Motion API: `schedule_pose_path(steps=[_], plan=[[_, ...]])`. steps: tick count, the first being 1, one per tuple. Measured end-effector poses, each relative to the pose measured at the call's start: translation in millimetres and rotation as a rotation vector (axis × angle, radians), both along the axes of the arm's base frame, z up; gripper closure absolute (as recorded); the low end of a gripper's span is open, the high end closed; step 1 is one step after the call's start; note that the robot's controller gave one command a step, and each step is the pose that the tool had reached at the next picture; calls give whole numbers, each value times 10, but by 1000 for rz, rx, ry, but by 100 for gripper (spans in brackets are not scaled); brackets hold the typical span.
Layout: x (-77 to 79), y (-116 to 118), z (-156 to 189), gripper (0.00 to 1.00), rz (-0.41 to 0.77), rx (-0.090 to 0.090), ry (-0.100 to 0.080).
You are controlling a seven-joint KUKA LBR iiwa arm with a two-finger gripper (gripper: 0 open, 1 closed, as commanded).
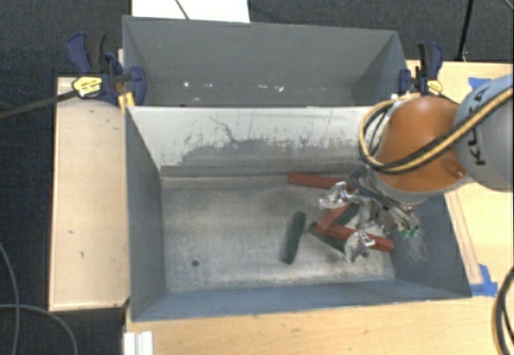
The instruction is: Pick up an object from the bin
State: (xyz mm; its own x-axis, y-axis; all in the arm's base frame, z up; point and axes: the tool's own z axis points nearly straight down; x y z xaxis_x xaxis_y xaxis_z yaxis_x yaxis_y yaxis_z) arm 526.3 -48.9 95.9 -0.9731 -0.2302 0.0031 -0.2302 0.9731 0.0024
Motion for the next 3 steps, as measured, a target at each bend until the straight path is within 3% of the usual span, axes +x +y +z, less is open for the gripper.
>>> schedule_pose_path(steps=[1, 2, 3], plan=[[-118, -979, -228, 100, 155, 3, -10], [-118, -979, -227, 100, 154, 3, -10], [-299, -833, 1657, 100, 218, -4, -13]])
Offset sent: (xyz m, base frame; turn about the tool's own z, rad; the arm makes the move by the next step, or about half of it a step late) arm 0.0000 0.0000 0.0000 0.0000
